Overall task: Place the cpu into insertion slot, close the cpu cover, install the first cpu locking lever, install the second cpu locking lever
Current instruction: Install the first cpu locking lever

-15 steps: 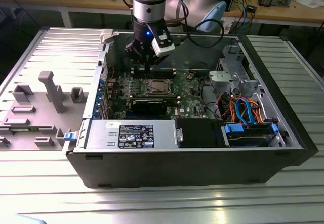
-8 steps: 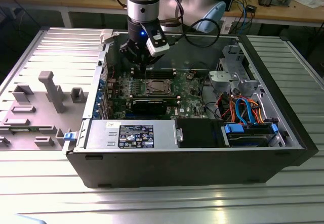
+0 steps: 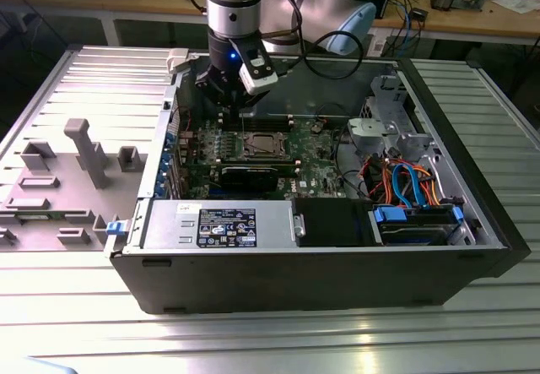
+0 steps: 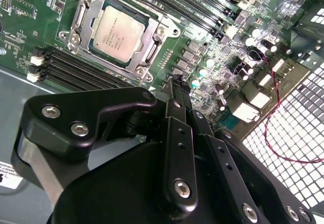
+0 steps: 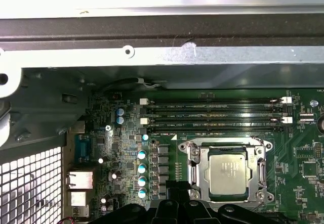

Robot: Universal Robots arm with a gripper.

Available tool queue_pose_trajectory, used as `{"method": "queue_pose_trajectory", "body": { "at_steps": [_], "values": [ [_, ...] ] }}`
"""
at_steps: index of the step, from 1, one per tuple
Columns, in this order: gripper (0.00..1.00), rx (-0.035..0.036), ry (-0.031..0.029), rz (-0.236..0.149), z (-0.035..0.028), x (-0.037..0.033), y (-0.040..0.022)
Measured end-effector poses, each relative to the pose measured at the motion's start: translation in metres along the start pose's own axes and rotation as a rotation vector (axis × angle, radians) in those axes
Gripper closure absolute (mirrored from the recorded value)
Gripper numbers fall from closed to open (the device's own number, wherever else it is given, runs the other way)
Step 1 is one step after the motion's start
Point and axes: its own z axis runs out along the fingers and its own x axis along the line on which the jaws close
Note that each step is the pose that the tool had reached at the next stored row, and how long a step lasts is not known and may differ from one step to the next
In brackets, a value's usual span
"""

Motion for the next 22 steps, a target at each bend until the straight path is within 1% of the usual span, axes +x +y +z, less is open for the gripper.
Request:
{"method": "queue_pose_trajectory", "body": {
  "at_steps": [10,15,17,19,22],
  "values": [
    [0.89,0.0001,0.0000,0.000,0.0001,0.0006,0.0002],
    [0.89,0.0001,0.0000,0.000,0.0008,0.0008,0.0046],
    [0.89,-0.0016,0.0000,-0.003,0.0011,0.0008,0.0060],
    [0.89,-0.0019,0.0002,-0.012,0.0014,0.0008,0.0085],
    [0.89,-0.0019,0.0006,-0.045,0.0016,0.0008,0.0091]
  ]
}}
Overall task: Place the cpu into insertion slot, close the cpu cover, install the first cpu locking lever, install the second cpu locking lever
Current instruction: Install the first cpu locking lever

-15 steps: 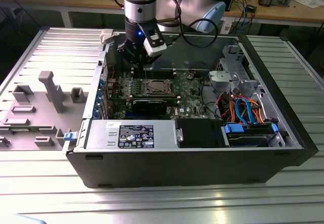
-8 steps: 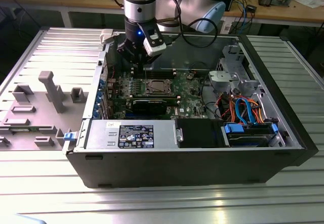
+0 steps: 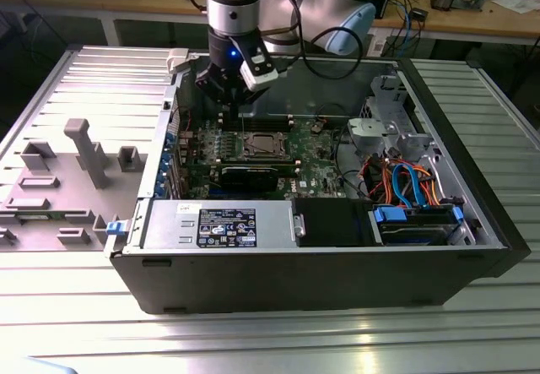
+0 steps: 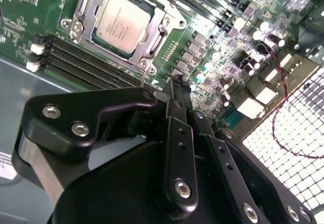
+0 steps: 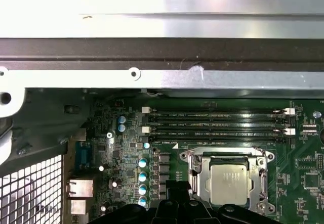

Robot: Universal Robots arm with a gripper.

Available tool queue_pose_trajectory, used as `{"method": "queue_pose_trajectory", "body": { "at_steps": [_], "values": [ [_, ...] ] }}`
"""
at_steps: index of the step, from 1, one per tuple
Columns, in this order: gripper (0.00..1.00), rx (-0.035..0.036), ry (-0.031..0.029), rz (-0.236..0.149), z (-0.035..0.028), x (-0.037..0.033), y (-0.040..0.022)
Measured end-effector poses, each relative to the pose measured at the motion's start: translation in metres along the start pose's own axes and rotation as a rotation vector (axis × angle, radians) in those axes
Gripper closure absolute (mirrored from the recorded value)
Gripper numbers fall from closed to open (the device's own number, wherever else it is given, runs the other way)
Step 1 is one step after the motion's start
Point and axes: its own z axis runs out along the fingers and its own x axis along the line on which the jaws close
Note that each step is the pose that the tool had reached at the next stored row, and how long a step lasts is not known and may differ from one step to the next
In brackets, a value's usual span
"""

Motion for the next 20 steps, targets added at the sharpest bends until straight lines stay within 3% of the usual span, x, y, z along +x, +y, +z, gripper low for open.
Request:
{"method": "queue_pose_trajectory", "body": {
  "at_steps": [4,12,15,20],
  "values": [
    [0.89,0.0002,0.0004,-0.011,0.0003,-0.0001,0.0025],
    [0.89,0.0005,0.0004,-0.013,0.0016,-0.0017,0.0141],
    [0.89,0.0014,0.0004,-0.013,0.0020,-0.0058,0.0152],
    [0.89,0.0016,0.0004,-0.013,0.0029,-0.0181,0.0158]
  ]
}}
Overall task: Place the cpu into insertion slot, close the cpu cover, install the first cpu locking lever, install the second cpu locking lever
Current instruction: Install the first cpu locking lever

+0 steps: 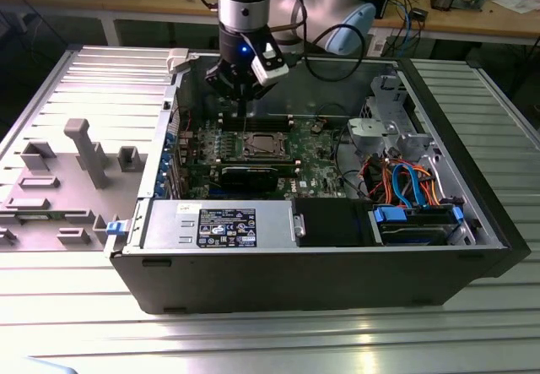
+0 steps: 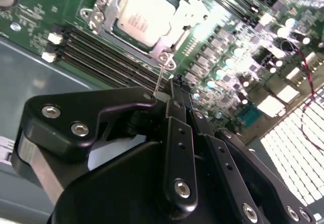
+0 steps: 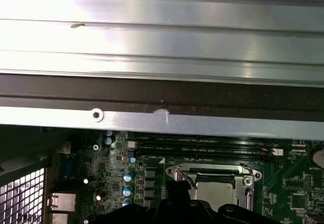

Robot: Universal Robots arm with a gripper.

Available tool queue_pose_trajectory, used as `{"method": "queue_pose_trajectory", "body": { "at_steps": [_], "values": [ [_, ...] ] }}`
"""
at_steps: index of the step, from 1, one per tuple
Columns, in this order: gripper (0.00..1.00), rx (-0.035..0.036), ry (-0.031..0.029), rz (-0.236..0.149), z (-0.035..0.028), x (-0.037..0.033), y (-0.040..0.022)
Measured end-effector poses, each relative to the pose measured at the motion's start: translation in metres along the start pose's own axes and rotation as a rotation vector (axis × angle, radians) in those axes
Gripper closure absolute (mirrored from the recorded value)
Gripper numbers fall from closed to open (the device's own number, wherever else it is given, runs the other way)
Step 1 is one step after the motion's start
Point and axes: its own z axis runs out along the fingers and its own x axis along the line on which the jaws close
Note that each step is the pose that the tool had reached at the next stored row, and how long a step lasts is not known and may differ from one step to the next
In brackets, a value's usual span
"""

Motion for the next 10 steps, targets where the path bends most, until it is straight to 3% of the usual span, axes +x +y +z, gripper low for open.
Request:
{"method": "queue_pose_trajectory", "body": {
  "at_steps": [4,10],
  "values": [
    [0.89,0.0000,0.0000,0.000,0.0016,-0.0055,-0.0002],
    [0.89,0.0000,0.0000,0.000,0.0018,-0.0056,-0.0002]
  ]
}}
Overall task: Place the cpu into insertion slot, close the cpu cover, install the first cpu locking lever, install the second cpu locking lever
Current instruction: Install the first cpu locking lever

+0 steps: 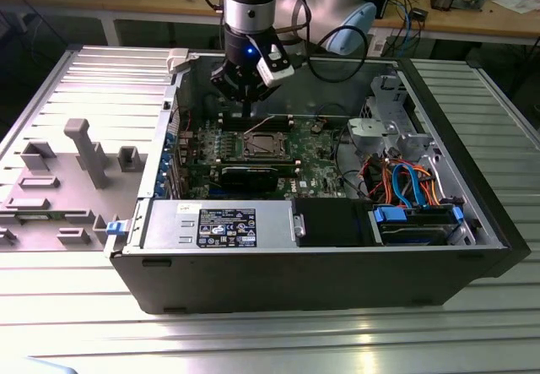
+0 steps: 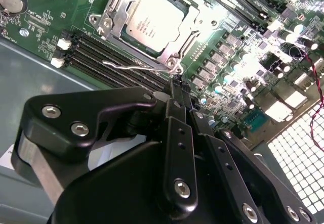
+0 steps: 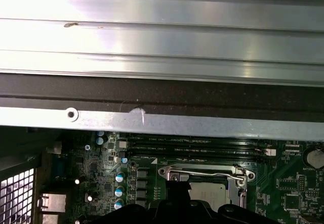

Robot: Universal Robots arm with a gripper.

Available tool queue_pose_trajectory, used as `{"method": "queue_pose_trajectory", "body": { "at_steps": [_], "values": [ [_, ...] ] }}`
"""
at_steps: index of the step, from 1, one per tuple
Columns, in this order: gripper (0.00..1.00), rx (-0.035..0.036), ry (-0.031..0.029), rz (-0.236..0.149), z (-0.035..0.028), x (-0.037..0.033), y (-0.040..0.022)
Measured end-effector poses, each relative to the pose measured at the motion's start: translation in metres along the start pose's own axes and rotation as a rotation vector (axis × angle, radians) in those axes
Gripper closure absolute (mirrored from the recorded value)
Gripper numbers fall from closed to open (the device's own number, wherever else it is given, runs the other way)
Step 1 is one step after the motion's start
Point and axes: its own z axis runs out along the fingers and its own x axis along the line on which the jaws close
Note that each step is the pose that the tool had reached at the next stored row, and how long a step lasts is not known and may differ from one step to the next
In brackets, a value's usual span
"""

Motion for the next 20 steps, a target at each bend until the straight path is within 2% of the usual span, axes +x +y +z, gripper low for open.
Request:
{"method": "queue_pose_trajectory", "body": {
  "at_steps": [7,10,11,14,20],
  "values": [
    [0.89,0.0002,-0.0003,0.000,0.0007,-0.0004,0.0000],
    [0.89,0.0005,-0.0002,0.000,0.0019,-0.0038,-0.0002],
    [0.89,-0.0006,-0.0004,0.000,0.0026,-0.0051,-0.0003],
    [0.89,-0.0125,-0.0008,0.000,0.0037,-0.0068,-0.0005],
    [0.89,-0.0136,-0.0008,0.000,0.0060,-0.0070,-0.0005]
  ]
}}
